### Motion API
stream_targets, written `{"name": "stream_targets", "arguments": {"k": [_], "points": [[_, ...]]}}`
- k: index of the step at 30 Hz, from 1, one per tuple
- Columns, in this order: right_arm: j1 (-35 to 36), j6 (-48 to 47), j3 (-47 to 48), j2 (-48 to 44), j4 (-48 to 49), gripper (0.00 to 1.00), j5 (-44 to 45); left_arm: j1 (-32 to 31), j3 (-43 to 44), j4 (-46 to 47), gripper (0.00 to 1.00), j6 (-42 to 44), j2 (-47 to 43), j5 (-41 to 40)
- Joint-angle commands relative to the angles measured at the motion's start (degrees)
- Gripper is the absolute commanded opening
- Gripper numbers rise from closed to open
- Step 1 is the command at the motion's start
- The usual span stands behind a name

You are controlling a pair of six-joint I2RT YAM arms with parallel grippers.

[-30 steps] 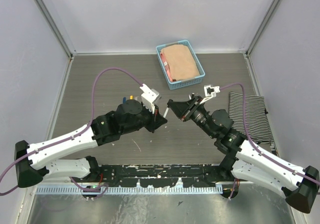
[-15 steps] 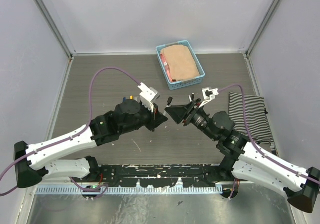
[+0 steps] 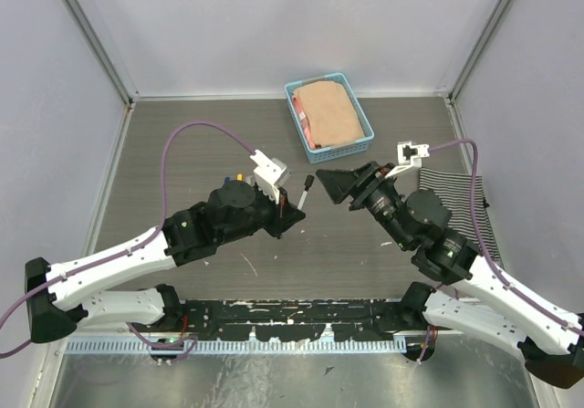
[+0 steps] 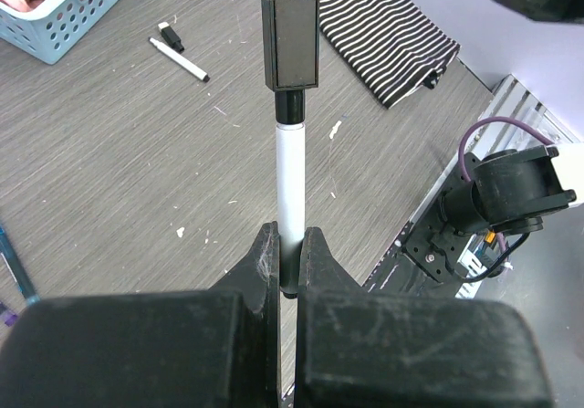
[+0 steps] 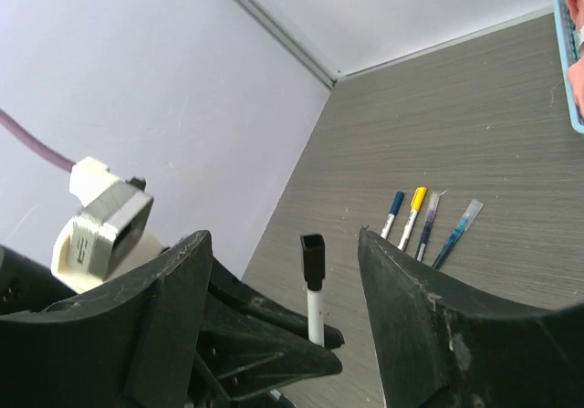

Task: Insert the pens into the pen caps
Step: Press the pen cap onto the pen.

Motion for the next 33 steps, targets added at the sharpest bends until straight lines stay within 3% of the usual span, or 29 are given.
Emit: {"name": "stream_targets", "arguments": {"k": [1,10,33], "points": [[0.2,1.8,5.6,3.9,-3.2,0.7,3.5,0.0,-0.1,2.4,0.0,0.0,-1.3,-0.5],[0.2,2.5,10.0,10.1,-5.3,0.65,0.4,-0.1,-0.1,2.3,0.0,0.1,-1.5,-0.5],[0.2,3.5,8.6,12.5,-2.9,0.36,-3.5,0.0,-0.3,2.1,0.0,0.1,-1.7,-0.5]]}}
